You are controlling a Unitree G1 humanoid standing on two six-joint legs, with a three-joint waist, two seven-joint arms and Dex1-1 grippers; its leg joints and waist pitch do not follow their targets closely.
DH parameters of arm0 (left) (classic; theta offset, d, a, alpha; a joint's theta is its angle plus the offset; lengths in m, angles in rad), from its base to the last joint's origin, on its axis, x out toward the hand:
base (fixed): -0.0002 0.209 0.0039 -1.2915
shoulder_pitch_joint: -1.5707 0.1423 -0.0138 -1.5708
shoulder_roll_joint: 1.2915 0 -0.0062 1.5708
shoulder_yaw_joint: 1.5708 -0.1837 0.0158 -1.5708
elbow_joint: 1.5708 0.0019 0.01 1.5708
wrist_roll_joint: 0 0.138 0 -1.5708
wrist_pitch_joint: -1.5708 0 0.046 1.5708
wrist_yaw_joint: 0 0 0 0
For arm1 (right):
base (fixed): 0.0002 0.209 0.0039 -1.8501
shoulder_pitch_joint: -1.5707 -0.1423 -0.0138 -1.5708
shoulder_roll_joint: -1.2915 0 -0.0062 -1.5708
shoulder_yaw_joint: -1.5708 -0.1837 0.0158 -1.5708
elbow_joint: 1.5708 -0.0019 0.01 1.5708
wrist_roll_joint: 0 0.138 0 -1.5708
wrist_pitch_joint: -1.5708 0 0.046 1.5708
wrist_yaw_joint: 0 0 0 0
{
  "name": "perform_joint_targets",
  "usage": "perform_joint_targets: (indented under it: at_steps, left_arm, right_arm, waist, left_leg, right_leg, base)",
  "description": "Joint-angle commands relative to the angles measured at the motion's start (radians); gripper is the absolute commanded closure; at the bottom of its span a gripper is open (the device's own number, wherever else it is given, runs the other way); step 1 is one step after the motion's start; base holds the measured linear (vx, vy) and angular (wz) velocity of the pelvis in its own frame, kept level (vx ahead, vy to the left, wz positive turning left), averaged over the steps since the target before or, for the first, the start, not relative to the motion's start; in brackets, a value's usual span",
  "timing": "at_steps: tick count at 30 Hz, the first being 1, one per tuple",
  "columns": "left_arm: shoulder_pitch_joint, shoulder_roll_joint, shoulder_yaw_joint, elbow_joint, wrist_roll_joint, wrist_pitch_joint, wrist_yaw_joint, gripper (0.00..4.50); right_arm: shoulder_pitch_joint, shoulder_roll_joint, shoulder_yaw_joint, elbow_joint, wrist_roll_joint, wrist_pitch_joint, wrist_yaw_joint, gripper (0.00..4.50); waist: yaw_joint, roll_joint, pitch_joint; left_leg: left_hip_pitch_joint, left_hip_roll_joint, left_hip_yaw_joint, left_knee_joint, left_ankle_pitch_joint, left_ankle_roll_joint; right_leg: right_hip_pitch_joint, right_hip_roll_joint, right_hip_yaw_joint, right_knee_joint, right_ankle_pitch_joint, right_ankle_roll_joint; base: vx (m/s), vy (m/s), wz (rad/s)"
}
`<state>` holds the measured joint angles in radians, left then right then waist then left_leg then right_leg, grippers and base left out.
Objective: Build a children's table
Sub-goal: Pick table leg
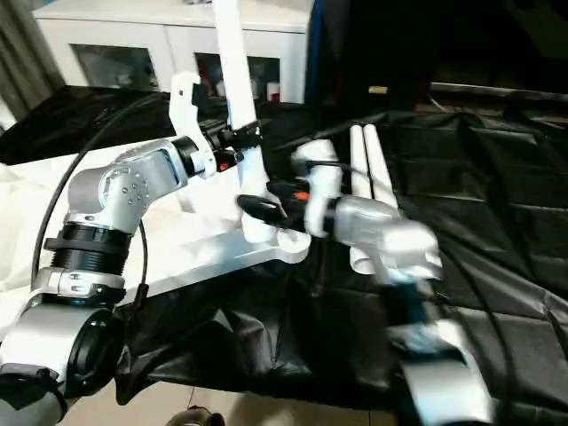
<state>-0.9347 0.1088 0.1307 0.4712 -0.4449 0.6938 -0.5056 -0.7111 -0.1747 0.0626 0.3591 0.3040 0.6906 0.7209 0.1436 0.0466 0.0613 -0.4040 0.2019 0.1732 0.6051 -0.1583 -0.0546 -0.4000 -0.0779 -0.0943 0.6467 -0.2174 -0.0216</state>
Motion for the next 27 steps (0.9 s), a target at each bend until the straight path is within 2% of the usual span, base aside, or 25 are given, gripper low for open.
perform_joint_targets:
  at_steps: [1,4,11,14,16,20,22,23,24,25,27]
  left_arm:
    - [-0.016,0.005,0.002,-0.036,-0.012,0.010,0.011,2.62]
    - [-0.017,0.005,0.003,-0.040,-0.006,0.013,0.013,2.62]
    - [-0.018,0.011,0.003,-0.038,-0.002,0.010,0.012,2.62]
    - [-0.013,0.018,0.002,-0.042,0.000,0.007,0.005,2.62]
    - [-0.010,0.022,0.005,-0.048,-0.006,0.016,0.001,2.62]
    - [-0.007,0.025,0.005,-0.052,-0.009,0.009,-0.010,2.62]
    - [0.007,0.038,-0.015,-0.086,-0.038,0.011,-0.100,2.62]
    - [0.007,0.038,-0.015,-0.086,-0.038,0.011,-0.100,1.92]
    - [0.025,0.055,-0.033,-0.129,-0.078,0.051,-0.180,1.93]
    - [0.054,0.068,-0.034,-0.184,-0.149,0.097,-0.279,1.93]
    - [0.082,0.082,-0.032,-0.216,-0.198,0.116,-0.357,1.73]
  right_arm:
    - [-0.017,0.021,0.019,0.020,-0.019,-0.017,-0.031,0.69]
    - [-0.020,0.036,0.036,0.012,-0.019,-0.016,-0.021,0.90]
    - [-0.020,0.033,0.034,0.015,-0.012,-0.011,-0.008,1.54]
    - [0.003,0.013,0.032,-0.008,0.014,-0.003,0.036,1.65]
    - [0.026,-0.004,0.035,-0.031,0.028,-0.025,0.083,1.96]
    - [0.050,-0.016,0.026,-0.080,0.072,-0.034,0.150,2.23]
    - [0.062,-0.023,0.007,-0.110,0.110,-0.018,0.189,2.40]
    - [0.062,-0.023,0.007,-0.110,0.110,-0.018,0.189,2.45]
    - [0.071,-0.034,0.006,-0.124,0.123,-0.018,0.218,2.50]
    - [0.096,-0.064,0.013,-0.161,0.150,-0.019,0.285,2.50]
    - [0.123,-0.100,0.025,-0.207,0.187,-0.001,0.362,2.54]
  waist:
    - [0.001,-0.010,-0.090]
    - [0.001,-0.009,-0.091]
    - [0.005,-0.008,-0.088]
    - [0.006,-0.005,-0.090]
    - [0.006,-0.004,-0.090]
    - [0.009,-0.005,-0.090]
    - [0.011,-0.008,-0.091]
    - [0.011,-0.006,-0.091]
    - [0.011,-0.006,-0.089]
    - [0.010,-0.011,-0.087]
    - [0.013,-0.008,-0.087]
  left_leg:
    - [0.021,0.025,-0.012,-0.052,-0.081,0.020]
    - [0.021,0.026,-0.013,-0.053,-0.075,0.026]
    - [0.022,0.026,-0.013,-0.056,-0.107,0.004]
    - [0.021,0.025,-0.014,-0.055,-0.101,0.008]
    - [0.020,0.025,-0.015,-0.054,-0.100,0.011]
    - [0.021,0.024,-0.013,-0.052,-0.102,0.023]
    - [0.021,0.025,-0.014,-0.052,-0.098,0.030]
    - [0.020,0.027,-0.014,-0.053,-0.100,0.029]
    - [0.020,0.026,-0.013,-0.052,-0.105,0.029]
    - [0.019,0.027,-0.011,-0.054,-0.110,0.029]
    - [0.019,0.028,-0.010,-0.051,-0.109,0.042]
  right_leg:
    - [0.062,-0.073,0.054,-0.071,0.030,-0.212]
    - [0.063,-0.072,0.053,-0.067,0.060,-0.209]
    - [0.064,-0.073,0.055,-0.073,0.020,-0.189]
    - [0.065,-0.072,0.055,-0.071,0.042,-0.187]
    - [0.067,-0.071,0.054,-0.069,0.055,-0.185]
    - [0.067,-0.071,0.053,-0.072,0.055,-0.197]
    - [0.067,-0.073,0.053,-0.072,0.052,-0.206]
    - [0.067,-0.074,0.052,-0.069,0.049,-0.209]
    - [0.067,-0.074,0.052,-0.069,0.032,-0.215]
    - [0.068,-0.073,0.052,-0.070,0.028,-0.215]
    - [0.066,-0.073,0.052,-0.070,0.024,-0.224]
  base:
    - [0.000,0.000,0.00]
    - [0.000,0.000,0.00]
    - [0.000,0.000,0.00]
    - [0.000,0.000,0.00]
    - [0.000,0.000,0.00]
    - [0.000,0.000,0.00]
    - [0.000,0.000,0.00]
    - [0.000,0.000,0.00]
    - [0.000,0.000,0.00]
    - [0.000,0.000,0.00]
    - [0.000,0.000,0.00]
